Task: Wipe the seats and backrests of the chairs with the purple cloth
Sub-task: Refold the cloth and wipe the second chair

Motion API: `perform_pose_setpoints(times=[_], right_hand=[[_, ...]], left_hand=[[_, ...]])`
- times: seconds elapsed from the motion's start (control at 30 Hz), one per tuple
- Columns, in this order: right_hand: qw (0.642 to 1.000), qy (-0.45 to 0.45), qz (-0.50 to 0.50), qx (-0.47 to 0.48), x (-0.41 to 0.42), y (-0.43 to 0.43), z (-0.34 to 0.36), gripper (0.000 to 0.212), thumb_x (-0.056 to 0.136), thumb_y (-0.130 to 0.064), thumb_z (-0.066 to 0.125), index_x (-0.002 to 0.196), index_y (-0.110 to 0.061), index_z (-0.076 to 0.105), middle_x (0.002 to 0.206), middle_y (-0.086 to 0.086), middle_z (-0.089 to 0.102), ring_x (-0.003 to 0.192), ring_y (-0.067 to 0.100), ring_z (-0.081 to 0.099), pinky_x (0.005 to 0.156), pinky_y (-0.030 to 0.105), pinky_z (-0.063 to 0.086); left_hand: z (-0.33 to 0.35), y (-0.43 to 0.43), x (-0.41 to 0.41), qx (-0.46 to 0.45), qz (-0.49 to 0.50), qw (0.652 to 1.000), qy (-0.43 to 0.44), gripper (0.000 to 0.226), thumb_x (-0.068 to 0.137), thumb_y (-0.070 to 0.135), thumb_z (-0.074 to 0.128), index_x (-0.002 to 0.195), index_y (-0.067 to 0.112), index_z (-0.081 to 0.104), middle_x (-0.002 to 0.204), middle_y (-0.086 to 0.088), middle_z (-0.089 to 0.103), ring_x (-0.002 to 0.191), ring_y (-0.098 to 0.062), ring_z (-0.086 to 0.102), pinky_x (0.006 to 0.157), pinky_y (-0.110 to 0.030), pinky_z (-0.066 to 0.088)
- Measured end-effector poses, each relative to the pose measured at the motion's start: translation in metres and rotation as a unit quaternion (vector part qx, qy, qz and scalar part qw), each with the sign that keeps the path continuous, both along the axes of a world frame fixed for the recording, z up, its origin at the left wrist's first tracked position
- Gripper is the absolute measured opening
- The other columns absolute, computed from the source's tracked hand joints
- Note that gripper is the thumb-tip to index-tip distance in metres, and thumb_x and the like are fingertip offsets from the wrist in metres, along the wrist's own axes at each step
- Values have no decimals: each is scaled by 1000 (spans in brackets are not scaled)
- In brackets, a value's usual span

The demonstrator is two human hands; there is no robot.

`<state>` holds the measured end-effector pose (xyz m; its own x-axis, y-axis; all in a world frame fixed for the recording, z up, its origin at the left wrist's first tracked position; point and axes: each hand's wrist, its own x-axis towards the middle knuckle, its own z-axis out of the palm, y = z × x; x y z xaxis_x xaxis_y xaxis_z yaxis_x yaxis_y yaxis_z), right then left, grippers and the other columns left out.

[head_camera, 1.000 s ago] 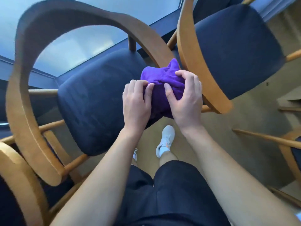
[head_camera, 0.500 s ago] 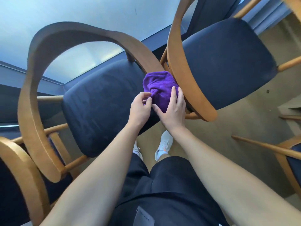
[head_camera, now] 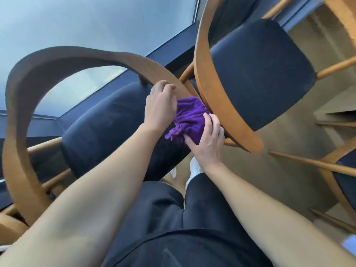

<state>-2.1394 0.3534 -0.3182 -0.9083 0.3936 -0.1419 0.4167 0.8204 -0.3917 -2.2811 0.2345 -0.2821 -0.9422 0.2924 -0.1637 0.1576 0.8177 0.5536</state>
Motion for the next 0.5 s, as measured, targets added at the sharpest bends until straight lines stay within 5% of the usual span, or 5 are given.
perform_pose_setpoints(times=[0.2, 0.5], right_hand=[[999, -28, -13, -13, -8, 9, -8, 92, 76, -63, 67, 144, -14, 30, 145, 11, 39, 116, 30, 51, 95, 46, 51], [1000, -20, -5, -5, -6, 3, -5, 91, 78, -58, 69, 146, -11, 32, 145, 12, 38, 119, 30, 48, 94, 46, 49]], left_hand=[[-22, 26, -54, -163, -157, 974, -31, 38, 105, 22, 40, 142, 25, 51, 159, -3, 33, 152, -30, 11, 121, -51, 10], [-23, 21, -59, -178, -180, 967, -15, 34, 106, 21, 37, 132, 17, 59, 143, -3, 50, 145, -30, 23, 120, -48, 17]])
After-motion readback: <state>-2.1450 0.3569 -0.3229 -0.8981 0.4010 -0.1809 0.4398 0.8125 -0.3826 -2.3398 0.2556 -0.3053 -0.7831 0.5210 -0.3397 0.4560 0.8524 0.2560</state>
